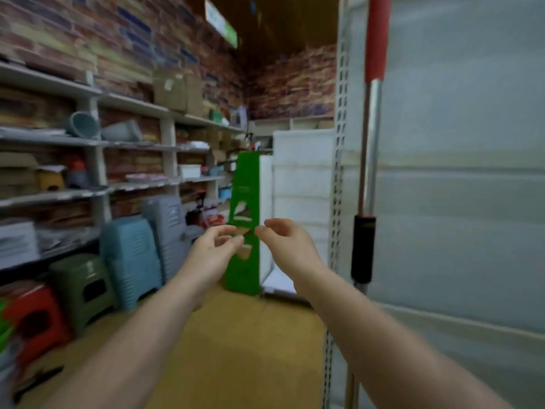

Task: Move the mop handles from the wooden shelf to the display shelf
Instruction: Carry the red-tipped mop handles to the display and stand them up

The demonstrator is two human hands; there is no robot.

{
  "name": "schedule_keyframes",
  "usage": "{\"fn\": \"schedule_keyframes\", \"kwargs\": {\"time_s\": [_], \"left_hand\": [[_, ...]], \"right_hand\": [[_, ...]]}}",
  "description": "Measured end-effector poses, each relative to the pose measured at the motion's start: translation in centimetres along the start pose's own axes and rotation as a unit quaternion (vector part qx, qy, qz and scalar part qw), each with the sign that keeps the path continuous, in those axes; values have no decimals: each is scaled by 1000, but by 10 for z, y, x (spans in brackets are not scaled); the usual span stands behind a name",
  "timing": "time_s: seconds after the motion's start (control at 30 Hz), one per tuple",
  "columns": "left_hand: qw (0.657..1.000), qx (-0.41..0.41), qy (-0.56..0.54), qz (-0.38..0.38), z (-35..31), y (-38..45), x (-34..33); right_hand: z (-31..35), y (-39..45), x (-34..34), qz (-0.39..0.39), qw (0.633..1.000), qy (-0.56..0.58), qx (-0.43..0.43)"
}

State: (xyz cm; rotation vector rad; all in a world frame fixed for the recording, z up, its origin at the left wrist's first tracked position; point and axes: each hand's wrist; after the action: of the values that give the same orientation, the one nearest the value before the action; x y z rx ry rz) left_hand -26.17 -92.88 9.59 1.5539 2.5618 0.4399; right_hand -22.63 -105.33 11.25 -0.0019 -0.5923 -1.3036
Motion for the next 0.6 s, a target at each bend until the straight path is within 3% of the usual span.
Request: {"fn": "schedule_keyframes", "kwargs": {"time_s": [0.27,0.6], "left_hand": [[983,94,35,-151,51,-58,103],[945,129,38,-299,90,-99,275]], "right_hand": [[-5,-40,-112,139,989,35,-34],[34,-77,-275,286,954,72,-48]]}}
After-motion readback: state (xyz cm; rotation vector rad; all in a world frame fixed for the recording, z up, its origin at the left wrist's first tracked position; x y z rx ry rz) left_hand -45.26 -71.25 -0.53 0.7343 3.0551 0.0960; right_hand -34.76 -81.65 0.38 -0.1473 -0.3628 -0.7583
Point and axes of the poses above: each hand's wrist, its own y-axis towards the middle knuckle, its own x-axis out of the back of the hand, z = x × y, and after that the axes turned 10 degrees about -y, right-handed
